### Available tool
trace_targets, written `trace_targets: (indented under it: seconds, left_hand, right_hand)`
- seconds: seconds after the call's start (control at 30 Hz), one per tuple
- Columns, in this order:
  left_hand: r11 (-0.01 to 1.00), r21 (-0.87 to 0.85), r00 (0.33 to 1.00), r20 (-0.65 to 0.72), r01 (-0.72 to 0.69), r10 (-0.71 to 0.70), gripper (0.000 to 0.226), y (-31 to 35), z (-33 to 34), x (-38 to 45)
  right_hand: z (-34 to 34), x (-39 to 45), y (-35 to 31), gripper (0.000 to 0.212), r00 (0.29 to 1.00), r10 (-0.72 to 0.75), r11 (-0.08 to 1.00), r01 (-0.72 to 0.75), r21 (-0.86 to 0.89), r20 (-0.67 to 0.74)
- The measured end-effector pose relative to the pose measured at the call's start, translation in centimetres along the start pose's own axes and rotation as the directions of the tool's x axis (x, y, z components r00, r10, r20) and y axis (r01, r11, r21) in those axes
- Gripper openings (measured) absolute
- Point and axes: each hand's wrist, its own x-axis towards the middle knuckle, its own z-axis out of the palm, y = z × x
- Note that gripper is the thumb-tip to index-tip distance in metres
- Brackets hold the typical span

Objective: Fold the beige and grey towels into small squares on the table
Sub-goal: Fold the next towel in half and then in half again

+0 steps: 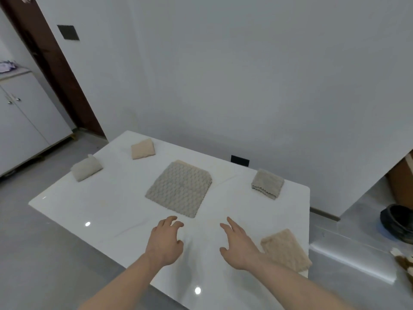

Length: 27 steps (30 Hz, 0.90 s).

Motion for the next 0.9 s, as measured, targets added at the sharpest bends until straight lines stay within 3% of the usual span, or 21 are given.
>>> trace_targets:
  seconds: [0.4, 0.9]
  left_hand:
    - [0.986, 0.077, 0.984, 0.110, -0.149, 0.140, 0.062, -14.3, -5.0, 4.3]
    - [0.981, 0.122, 0.986, 0.086, -0.153, 0.143, 0.065, -17.2, -7.0, 2.0]
  right_hand:
    - [5.8, 4.3, -11.5, 0.076, 0.981, 0.190, 0.981, -0.188, 0.040, -0.043]
    - [5.7, 3.1, -14.8, 0.077, 0.977, 0.189, 0.982, -0.186, 0.039, -0.094]
